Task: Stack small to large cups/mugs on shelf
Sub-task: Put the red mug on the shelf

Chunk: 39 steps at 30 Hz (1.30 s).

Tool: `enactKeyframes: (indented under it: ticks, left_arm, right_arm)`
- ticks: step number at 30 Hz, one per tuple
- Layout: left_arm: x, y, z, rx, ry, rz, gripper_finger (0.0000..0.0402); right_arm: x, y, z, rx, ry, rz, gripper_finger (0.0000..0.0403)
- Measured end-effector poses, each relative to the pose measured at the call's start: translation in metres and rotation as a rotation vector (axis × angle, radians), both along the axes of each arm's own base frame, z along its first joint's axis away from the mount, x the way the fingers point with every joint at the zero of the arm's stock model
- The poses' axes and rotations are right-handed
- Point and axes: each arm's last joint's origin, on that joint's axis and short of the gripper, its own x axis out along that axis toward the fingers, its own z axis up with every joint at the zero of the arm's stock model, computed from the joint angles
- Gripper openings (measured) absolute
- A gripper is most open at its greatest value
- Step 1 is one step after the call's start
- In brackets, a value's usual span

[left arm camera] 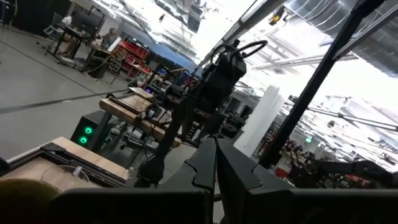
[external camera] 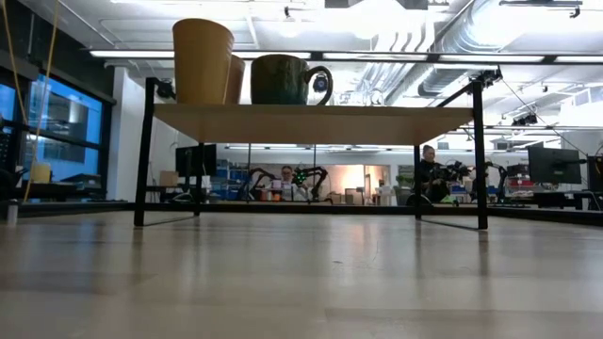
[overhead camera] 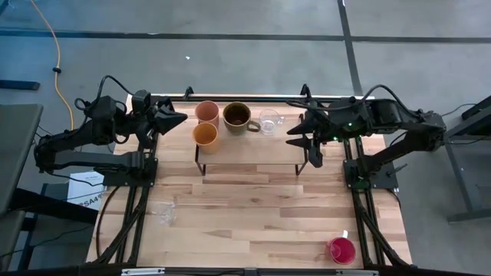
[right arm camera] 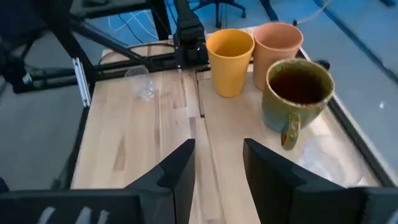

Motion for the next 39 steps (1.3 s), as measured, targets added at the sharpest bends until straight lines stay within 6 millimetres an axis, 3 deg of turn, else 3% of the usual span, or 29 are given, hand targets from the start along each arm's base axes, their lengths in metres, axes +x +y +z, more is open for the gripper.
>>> enactKeyframes:
  ticks: [4,8,12,17,24,30,35,39]
  left_arm:
    - [0.0,0.0,0.0,0.001,0.0,0.008,0.0003]
    - [0.0,0.0,0.0,0.002,-0.001,0.018,0.0003]
    - [0.0,0.001,0.0,0.002,0.0,0.02,0.0003]
    - [0.0,0.001,0.0,0.002,0.0,0.02,0.0003]
    - [0.0,0.0,0.0,0.002,-0.001,0.019,0.0003]
    - [0.0,0.0,0.0,0.003,0.0,0.013,0.0003]
    - [0.0,0.0,0.0,0.024,0.004,0.017,0.0003]
    - [0.0,0.0,0.0,0.029,0.003,0.022,0.0003]
  right_arm:
    - [0.001,-0.001,-0.01,0.182,0.095,-0.093,0.0131]
    - [0.002,0.013,-0.042,0.364,0.467,-0.132,0.0151]
    - [0.002,0.047,-0.065,0.42,0.767,-0.133,0.0181]
    - [0.001,0.094,-0.085,0.472,0.959,-0.158,0.0224]
    - [-0.035,0.147,-0.139,0.652,1.18,-0.376,0.0239]
    - [-0.067,0.176,-0.166,1.006,1.15,-0.58,0.0239]
    - [-0.092,0.192,-0.183,0.923,1.202,-0.56,0.0239]
    - [-0.1,0.195,-0.19,0.823,1.085,-0.48,0.0238]
